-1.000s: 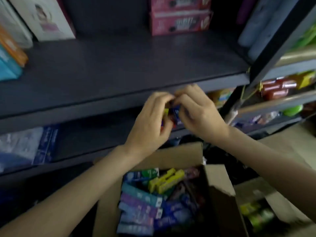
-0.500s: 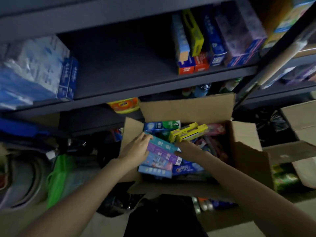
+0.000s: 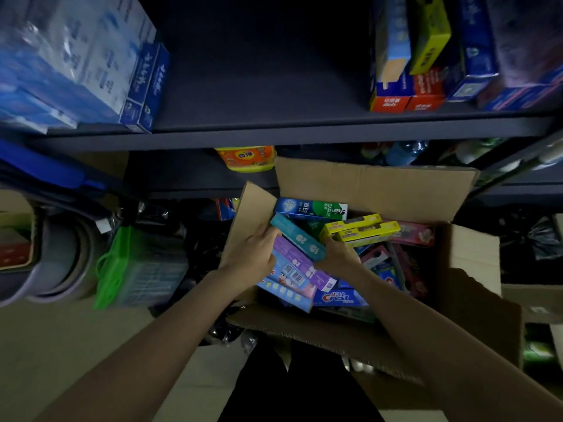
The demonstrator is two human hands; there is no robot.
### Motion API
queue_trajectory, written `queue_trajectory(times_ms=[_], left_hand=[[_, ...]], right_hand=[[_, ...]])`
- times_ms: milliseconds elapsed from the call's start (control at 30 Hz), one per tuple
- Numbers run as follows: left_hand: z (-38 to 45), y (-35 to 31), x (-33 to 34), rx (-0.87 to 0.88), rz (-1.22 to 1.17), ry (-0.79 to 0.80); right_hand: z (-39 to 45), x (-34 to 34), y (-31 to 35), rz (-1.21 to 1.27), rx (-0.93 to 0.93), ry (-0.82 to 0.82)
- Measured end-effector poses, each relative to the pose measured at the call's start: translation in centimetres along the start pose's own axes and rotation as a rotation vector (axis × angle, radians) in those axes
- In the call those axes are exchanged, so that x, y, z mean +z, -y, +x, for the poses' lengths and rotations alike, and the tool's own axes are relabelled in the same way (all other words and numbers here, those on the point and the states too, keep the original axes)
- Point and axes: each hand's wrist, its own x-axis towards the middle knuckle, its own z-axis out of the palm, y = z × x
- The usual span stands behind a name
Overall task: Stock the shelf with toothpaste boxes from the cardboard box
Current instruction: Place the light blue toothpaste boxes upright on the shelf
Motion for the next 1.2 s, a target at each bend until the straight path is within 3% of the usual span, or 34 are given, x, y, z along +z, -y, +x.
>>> queue_trajectory(times_ms=[67,267,467,567,767,833,933,1033,1133,1200], left_hand=[[-0.3,-0.1,-0.4,-0.007,-0.026,-0.014],[-1.8,-1.0,-4.1,0.076,0.011,-0.072],[-5.3,-4.1,-10.6,0.241,0.119,-0.036],[-7.4,-4.6,-14.0,0.242,0.031,0.003],[-14.2,-3.9,-20.7,0.195,-0.420,-0.005],[-15.8,-3.4,-22.0,0.205,-0.526,-0.021],[-17.6,-2.9,-23.4,0.246,-0.704,-0.073],[-18.9,-2.7,-25.4,0.296,-0.864,-0.127],[-19.9,-2.4,-27.8,0.343,-1.042,-0.208],[-20.2,-2.0,-29.2,0.373,-1.081,-0.275]], right_hand=[[-1.3,-2.5,0.1,0.014,-0.042,0.033],[-8.2,-12.3,0.0,0.426,-0.080,0.299],[-18.3,-20.7,3.7,0.301,-0.275,0.357],[-22.8,-23.4,5.0,0.291,-0.296,0.344],[-31.7,-26.5,8.4,0.345,-0.384,0.134],[-33.5,-26.9,10.0,0.454,-0.442,-0.052],[-35.6,-27.3,13.3,0.639,-0.518,-0.459],[-37.0,-28.2,17.4,0.863,-0.689,-0.686],[-37.4,-28.8,21.5,0.985,-0.894,-0.652],[-36.9,-28.8,24.1,0.926,-0.962,-0.589]])
